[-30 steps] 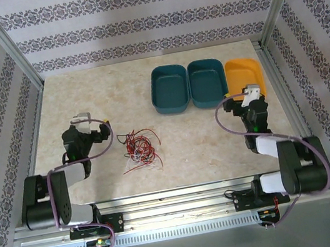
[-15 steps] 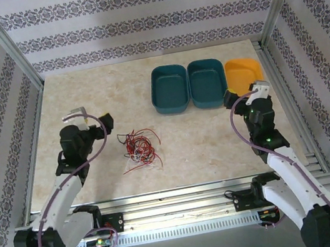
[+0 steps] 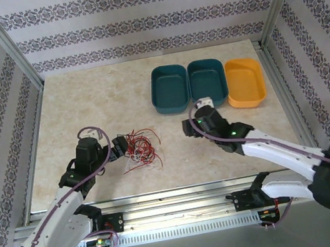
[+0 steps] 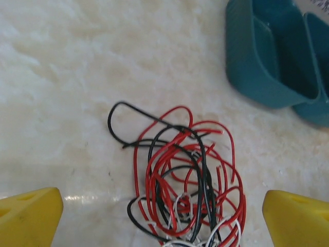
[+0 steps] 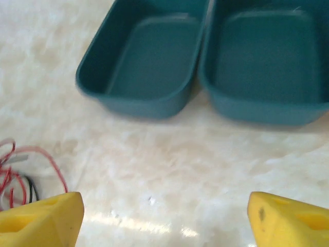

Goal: Untangle the cables

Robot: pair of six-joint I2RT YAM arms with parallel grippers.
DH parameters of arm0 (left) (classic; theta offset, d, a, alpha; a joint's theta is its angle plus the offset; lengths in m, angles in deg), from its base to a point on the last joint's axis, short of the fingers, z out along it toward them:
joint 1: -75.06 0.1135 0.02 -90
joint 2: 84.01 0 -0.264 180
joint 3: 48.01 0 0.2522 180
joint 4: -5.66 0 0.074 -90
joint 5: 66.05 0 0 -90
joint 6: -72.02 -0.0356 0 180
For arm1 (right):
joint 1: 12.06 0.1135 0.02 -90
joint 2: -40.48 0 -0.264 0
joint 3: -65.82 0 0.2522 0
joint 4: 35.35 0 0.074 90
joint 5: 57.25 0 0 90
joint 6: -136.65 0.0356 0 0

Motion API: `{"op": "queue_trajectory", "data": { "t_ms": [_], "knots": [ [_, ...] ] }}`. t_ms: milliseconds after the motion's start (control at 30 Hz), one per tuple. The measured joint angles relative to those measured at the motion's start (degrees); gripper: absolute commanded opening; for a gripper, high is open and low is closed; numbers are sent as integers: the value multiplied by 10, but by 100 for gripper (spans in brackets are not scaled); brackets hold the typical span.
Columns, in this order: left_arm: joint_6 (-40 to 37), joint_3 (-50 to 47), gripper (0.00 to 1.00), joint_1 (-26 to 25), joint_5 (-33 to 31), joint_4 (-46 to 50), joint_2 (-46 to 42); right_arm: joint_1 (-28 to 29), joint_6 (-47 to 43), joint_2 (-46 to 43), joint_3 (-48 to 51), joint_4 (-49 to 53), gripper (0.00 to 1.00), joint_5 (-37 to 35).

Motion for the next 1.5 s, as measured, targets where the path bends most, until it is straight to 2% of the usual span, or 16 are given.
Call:
{"op": "queue_trajectory", "data": {
  "t_ms": [100, 267, 400, 533, 600, 833, 1033, 1233, 1500],
  "knots": [
    [20, -25, 82, 0, 24, -20, 16, 46, 36, 72, -31, -2, 67, 32],
    [52, -56, 65, -11, 62, -77, 91, 89, 85, 172, -77, -26, 61, 97],
    [62, -55, 50, -27, 78, -127, 140, 93, 113, 233, -107, -45, 55, 140],
    [78, -53, 33, -42, 81, -198, 192, 88, 134, 246, -107, -49, 48, 160],
    [87, -50, 30, -55, 79, -234, 222, 80, 143, 245, -104, -57, 46, 163],
    [116, -32, 29, -110, 43, -354, 304, 43, 165, 209, -62, -50, 37, 161],
    [131, -28, 38, -124, 17, -405, 317, 35, 182, 201, -58, -50, 31, 155],
    [122, -26, 43, -124, -10, -388, 274, 35, 188, 202, -61, -51, 30, 155],
    [70, 5, 45, -124, -30, -327, 238, 35, 187, 238, -97, -71, 26, 172]
  ]
}}
